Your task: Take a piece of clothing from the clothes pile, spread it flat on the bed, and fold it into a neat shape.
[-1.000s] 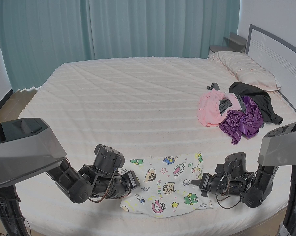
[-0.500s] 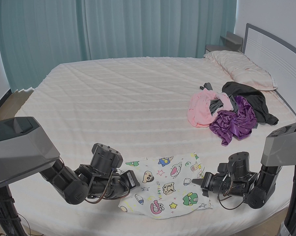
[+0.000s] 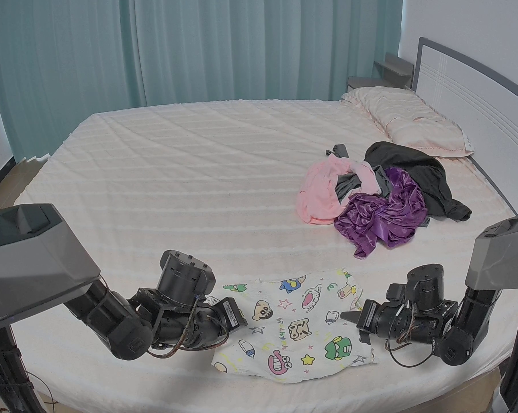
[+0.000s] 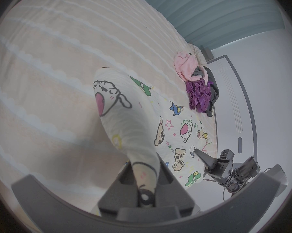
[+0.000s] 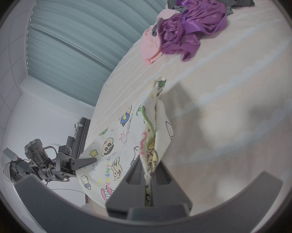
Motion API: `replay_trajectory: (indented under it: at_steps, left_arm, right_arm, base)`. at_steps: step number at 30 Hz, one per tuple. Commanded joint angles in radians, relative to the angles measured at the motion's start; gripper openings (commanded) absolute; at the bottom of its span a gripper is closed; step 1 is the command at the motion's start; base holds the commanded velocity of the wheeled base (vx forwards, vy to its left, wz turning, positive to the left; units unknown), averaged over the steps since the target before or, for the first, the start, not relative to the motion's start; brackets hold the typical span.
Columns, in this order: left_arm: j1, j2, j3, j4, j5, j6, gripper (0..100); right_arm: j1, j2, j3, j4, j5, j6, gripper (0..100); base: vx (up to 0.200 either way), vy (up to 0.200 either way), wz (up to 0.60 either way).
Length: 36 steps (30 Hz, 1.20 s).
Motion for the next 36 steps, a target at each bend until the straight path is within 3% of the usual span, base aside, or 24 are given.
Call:
replay_trajectory:
  at_steps: [1,18,28,29,36]
  left_arm:
    - [0.0,-0.001,0.0,0.001,-0.001,0.0,0]
    - [0.0,0.004,-0.002,-0.001,-0.001,-0.002,0]
    - [0.001,0.002,-0.009,0.001,0.004,-0.056,0]
    - [0.001,-0.001,0.001,-0.001,0.002,-0.057,100]
    - [0.034,-0.024,0.07,0.076,0.002,-0.014,100]
  right_arm:
    - [-0.001,-0.005,0.002,0.0,0.0,0.0,0]
    - [-0.003,-0.011,0.004,0.001,-0.002,-0.001,0]
    - [-0.006,-0.01,0.004,0.004,-0.006,-0.004,0]
    - [-0.006,-0.01,0.005,0.01,-0.011,-0.006,100]
    - [-0.017,-0.01,0.071,0.012,-0.022,-0.063,100]
  base:
    - [0.0,-0.2,0.0]
    - [0.0,-0.2,0.0]
    - [0.0,0.0,0.0]
    - [0.0,0.0,0.0]
    - [0.0,0.0,0.0]
